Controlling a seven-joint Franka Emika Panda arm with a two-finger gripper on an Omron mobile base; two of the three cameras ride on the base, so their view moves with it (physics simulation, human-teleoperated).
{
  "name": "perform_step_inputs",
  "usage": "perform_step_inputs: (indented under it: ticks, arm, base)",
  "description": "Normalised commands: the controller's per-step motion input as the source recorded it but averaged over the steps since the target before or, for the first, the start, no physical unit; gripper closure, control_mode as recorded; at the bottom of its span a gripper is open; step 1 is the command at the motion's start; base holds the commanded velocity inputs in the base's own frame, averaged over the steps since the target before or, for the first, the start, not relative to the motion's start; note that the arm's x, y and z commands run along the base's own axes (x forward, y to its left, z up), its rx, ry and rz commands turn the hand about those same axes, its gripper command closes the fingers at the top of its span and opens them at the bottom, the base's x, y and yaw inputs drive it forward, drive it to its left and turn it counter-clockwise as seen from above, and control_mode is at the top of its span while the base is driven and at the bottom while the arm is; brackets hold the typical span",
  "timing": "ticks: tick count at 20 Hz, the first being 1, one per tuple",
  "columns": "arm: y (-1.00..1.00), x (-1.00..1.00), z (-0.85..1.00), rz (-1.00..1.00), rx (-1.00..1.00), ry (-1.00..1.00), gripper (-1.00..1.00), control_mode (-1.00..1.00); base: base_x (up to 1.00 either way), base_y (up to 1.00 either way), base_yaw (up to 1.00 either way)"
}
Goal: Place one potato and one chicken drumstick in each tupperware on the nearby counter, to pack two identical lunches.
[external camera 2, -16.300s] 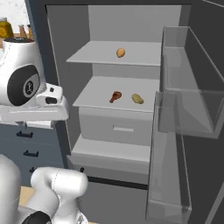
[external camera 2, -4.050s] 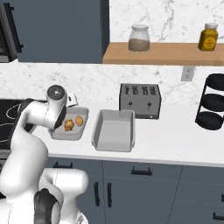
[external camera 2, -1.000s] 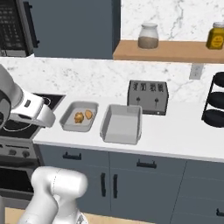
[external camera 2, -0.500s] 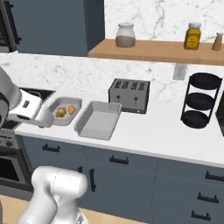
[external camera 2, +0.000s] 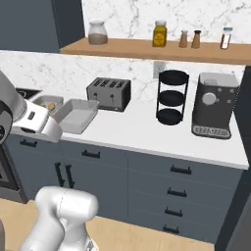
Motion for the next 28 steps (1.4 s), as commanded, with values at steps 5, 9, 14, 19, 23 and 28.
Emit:
perform_step_inputs:
  ticks: [5,9,14,19,23,28]
  arm:
    - [0.0,0.0,0.0,0.0,0.0,0.0,-1.0,1.0]
    - [0.0,0.0,0.0,0.0,0.0,0.0,-1.0,1.0]
    - [0.0,0.0,0.0,0.0,0.0,0.0,-1.0,1.0]
    - [0.0,0.0,0.0,0.0,0.0,0.0,-1.0,1.0]
    - [0.0,0.0,0.0,0.0,0.0,0.0,-1.0,1.0]
    - [0.0,0.0,0.0,0.0,0.0,0.0,-1.0,1.0]
  base:
    - [-0.36,-0.92,0.07]
    - [-0.07,-1.0,0.1]
    - [-0.08,-1.0,0.11]
    - [-0.04,-0.99,0.09]
    - [0.0,-0.74,0.02]
    - [0.03,-0.69,0.0]
